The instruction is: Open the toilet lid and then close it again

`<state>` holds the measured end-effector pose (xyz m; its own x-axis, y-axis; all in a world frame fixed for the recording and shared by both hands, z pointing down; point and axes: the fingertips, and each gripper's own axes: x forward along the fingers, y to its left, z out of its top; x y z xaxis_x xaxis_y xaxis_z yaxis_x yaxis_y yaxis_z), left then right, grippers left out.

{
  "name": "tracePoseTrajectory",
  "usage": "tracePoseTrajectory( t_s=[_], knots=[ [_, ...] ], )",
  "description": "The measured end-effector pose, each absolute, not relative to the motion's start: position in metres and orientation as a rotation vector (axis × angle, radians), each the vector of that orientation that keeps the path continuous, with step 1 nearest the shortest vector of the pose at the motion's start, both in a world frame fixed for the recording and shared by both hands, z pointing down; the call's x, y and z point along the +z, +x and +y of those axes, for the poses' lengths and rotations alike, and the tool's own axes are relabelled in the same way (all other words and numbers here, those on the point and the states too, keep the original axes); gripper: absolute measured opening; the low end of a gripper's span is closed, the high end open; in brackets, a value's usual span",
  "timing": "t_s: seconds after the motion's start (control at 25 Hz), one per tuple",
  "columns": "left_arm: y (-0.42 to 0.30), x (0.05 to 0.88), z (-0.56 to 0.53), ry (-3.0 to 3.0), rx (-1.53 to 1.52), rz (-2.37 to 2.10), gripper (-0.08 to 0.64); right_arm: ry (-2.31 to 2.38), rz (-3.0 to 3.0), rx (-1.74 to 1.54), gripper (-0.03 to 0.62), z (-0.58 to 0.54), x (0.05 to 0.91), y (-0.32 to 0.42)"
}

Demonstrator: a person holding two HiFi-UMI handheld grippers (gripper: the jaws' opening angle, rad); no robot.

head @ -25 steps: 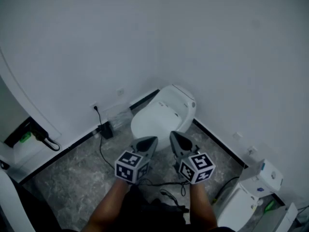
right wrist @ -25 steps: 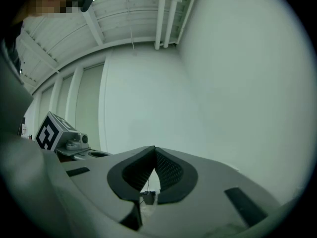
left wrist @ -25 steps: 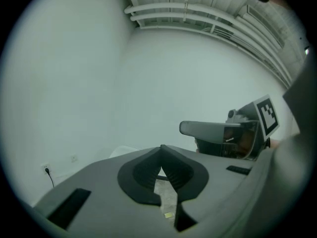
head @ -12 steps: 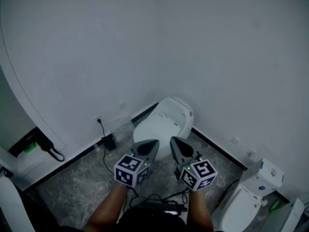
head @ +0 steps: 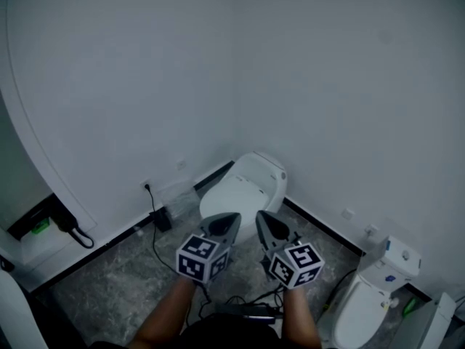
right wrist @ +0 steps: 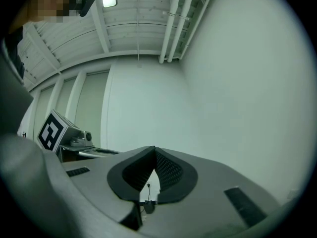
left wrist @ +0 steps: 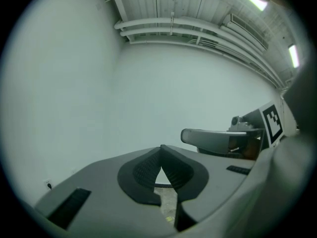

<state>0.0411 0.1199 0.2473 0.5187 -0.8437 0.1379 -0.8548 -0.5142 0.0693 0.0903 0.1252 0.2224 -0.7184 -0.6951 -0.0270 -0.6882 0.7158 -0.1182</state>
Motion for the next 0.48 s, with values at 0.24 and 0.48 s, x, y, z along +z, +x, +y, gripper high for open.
tracePoseTrajectory(
  t_s=[0.24, 0.48],
  knots=[
    [0.034, 0.242, 0.127, 2.638, 0.106, -1.461, 0.008, -1.173, 2.842, -0.124, 0.009, 0.134, 0.216, 0.085],
    [0.025, 0.238, 0.137, 2.652, 0.089, -1.442, 0.008, -1.208, 2.834, -0.121, 0.009, 0.146, 0.213, 0.078]
  ],
)
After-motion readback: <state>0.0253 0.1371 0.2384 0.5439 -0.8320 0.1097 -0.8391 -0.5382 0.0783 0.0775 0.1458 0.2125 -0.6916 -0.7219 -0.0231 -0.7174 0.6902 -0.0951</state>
